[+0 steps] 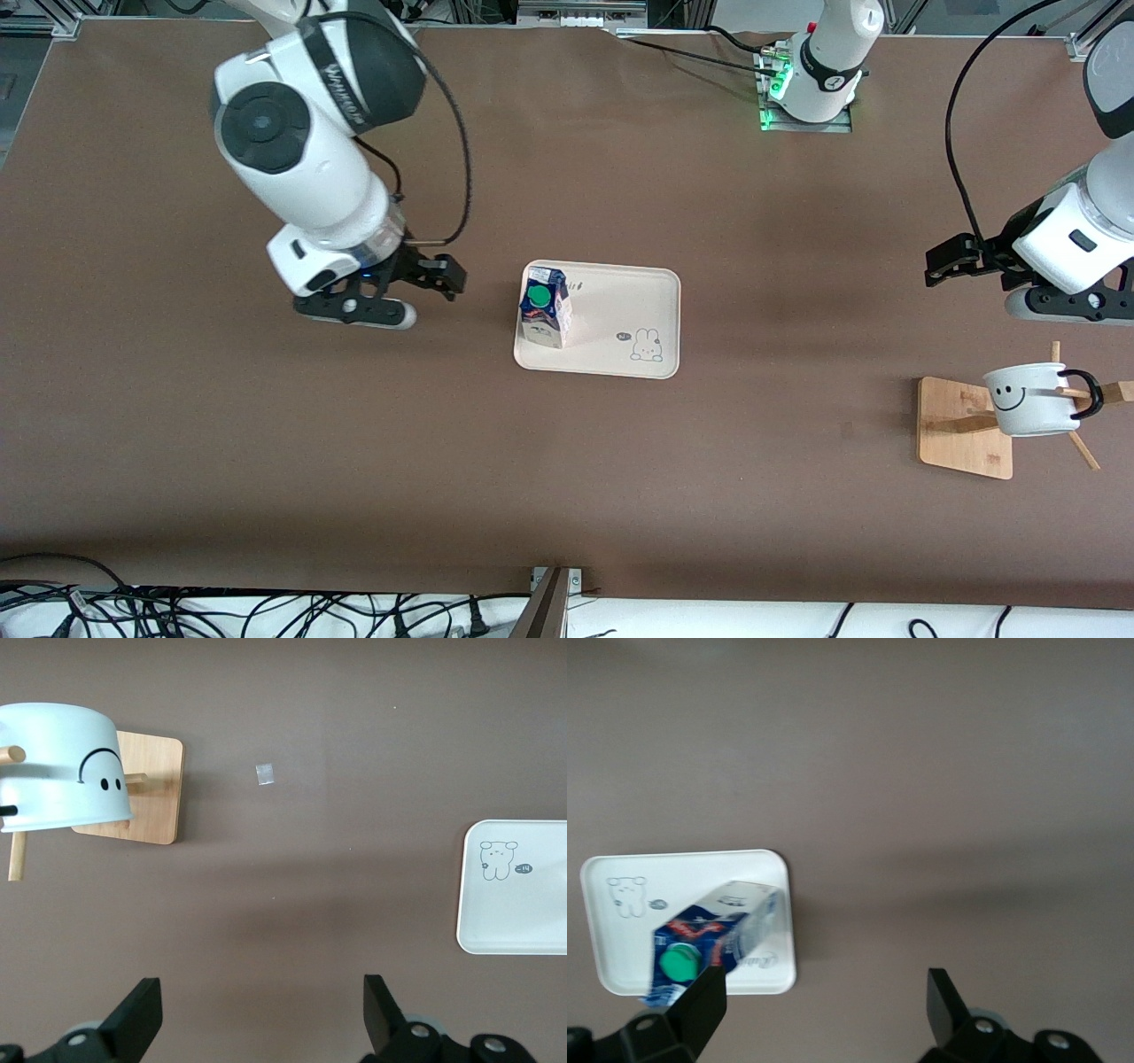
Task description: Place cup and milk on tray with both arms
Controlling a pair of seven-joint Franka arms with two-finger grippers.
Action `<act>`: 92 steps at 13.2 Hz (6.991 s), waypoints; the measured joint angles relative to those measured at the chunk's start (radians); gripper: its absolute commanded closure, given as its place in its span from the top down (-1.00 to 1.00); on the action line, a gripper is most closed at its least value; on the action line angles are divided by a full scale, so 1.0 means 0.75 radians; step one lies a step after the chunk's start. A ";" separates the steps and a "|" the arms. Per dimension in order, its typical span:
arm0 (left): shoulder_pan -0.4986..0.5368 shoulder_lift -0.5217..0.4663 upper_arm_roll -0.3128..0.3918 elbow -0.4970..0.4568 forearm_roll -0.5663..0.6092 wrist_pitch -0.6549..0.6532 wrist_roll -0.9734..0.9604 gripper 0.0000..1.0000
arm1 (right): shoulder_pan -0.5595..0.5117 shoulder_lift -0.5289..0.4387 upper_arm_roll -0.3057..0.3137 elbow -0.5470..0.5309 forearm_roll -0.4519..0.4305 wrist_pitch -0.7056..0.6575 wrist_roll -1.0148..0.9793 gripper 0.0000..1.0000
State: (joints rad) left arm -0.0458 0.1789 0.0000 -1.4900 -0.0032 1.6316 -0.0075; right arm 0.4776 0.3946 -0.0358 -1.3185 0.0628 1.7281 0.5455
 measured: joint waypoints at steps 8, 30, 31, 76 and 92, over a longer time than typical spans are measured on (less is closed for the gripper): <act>0.000 0.002 0.001 0.000 0.000 0.021 -0.016 1.00 | -0.409 -0.298 -0.021 -0.255 0.000 -0.140 -0.730 1.00; -0.002 0.022 -0.003 0.001 -0.002 0.044 -0.044 1.00 | -0.446 -0.540 -0.014 -0.476 -0.066 -0.067 -0.789 1.00; -0.002 0.022 -0.003 0.001 -0.002 0.044 -0.045 1.00 | -0.446 -0.540 -0.012 -0.476 -0.066 -0.067 -0.789 1.00; 0.290 -0.019 -0.002 -0.729 -0.744 1.337 0.190 1.00 | -0.425 -0.528 0.016 -0.436 -0.093 -0.140 -0.790 1.00; 0.287 -0.014 -0.017 -0.725 -0.744 1.352 0.197 0.86 | -0.423 -0.520 0.016 -0.420 -0.101 -0.136 -0.790 1.00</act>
State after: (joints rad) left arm 0.1695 0.1683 -0.0124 -2.0337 -0.5611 2.6457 0.1404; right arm 0.1601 0.0044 -0.0235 -1.6335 -0.0132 1.6264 -0.0469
